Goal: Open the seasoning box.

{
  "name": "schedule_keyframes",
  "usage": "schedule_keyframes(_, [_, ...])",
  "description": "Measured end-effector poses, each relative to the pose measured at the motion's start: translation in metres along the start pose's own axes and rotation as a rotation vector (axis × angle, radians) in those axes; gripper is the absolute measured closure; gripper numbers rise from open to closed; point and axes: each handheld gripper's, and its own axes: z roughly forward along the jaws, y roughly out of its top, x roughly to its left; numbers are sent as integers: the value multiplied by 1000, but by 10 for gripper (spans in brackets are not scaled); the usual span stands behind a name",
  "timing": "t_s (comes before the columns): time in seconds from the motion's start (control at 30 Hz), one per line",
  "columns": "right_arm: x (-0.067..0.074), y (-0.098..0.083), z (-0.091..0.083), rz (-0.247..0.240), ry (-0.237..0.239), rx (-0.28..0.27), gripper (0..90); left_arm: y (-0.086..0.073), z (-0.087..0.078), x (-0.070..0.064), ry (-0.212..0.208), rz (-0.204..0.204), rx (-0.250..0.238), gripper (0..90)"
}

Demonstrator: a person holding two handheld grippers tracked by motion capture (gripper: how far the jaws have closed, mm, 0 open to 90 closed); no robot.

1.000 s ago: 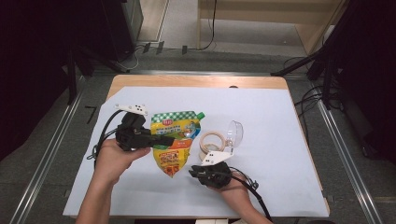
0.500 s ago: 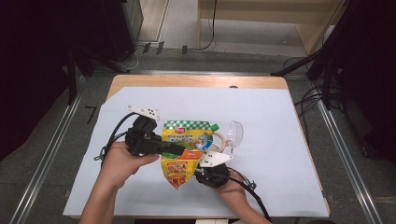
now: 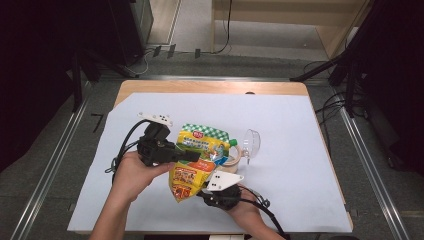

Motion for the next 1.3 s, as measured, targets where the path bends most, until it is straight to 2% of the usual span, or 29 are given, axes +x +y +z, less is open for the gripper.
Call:
schedule_keyframes(0.23, [0,2,-1,24,13,0,754,0,2,1,62,-8,-34,834])
schedule_keyframes(0.43, [4,4,-1,24,32,-4,761,0,3,0,114,-8,-31,820])
schedule_keyframes(0.83, [9,7,-1,41,72,-7,765,1,11,0,164,-32,-32,782])
schedule_keyframes(1.1, [17,10,-1,21,106,-8,771,1,24,-1,189,-51,-9,756])
schedule_keyframes(1.2, [22,14,-1,-8,110,-12,739,0,31,-3,228,-53,14,746])
schedule_keyframes(1.27, [24,15,-1,-16,108,-12,736,1,35,-3,215,-51,21,736])
schedule_keyframes(1.3, [24,15,-2,-14,114,-15,735,1,36,-4,221,-47,23,731])
